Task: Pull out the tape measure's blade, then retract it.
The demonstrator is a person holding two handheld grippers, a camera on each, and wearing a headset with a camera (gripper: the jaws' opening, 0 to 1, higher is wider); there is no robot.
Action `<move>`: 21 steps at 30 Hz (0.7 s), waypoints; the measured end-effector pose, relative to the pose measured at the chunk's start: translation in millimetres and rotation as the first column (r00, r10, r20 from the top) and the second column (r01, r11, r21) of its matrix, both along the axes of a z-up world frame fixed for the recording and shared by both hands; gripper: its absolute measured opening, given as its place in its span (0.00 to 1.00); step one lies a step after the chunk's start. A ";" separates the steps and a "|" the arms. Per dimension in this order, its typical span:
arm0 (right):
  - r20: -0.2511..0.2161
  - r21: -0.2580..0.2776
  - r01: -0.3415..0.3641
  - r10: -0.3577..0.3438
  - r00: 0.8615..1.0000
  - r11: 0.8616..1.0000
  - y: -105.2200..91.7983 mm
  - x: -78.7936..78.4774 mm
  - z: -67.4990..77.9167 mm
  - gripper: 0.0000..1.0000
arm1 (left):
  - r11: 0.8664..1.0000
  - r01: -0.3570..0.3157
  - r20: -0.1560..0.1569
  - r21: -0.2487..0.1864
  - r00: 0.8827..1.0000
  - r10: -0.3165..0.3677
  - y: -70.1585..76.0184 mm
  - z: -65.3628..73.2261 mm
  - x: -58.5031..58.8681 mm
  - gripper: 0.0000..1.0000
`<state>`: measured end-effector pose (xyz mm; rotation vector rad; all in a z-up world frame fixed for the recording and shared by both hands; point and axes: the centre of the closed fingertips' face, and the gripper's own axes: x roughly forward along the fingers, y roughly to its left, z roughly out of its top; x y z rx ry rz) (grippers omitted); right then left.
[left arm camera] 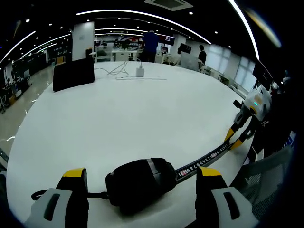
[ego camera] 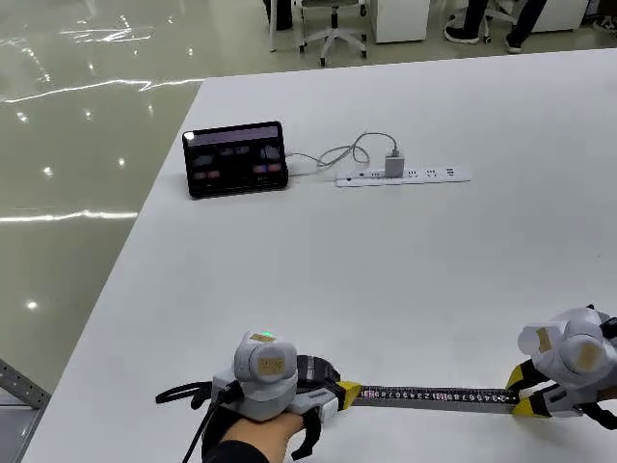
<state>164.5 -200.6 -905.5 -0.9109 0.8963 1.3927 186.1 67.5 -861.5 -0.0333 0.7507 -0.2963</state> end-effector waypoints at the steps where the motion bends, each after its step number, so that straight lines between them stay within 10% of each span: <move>1: -0.001 -0.009 0.002 -0.002 1.000 1.000 0.2 -0.1 -0.2 0.12 | 1.000 -0.004 -0.006 -0.002 1.000 0.004 -0.2 -0.5 -0.6 0.89; 21: -0.008 -0.061 0.081 -0.082 0.997 0.995 10.3 4.8 -0.7 0.12 | 0.999 -0.035 -0.063 0.016 0.997 0.036 0.4 -7.9 -1.4 0.59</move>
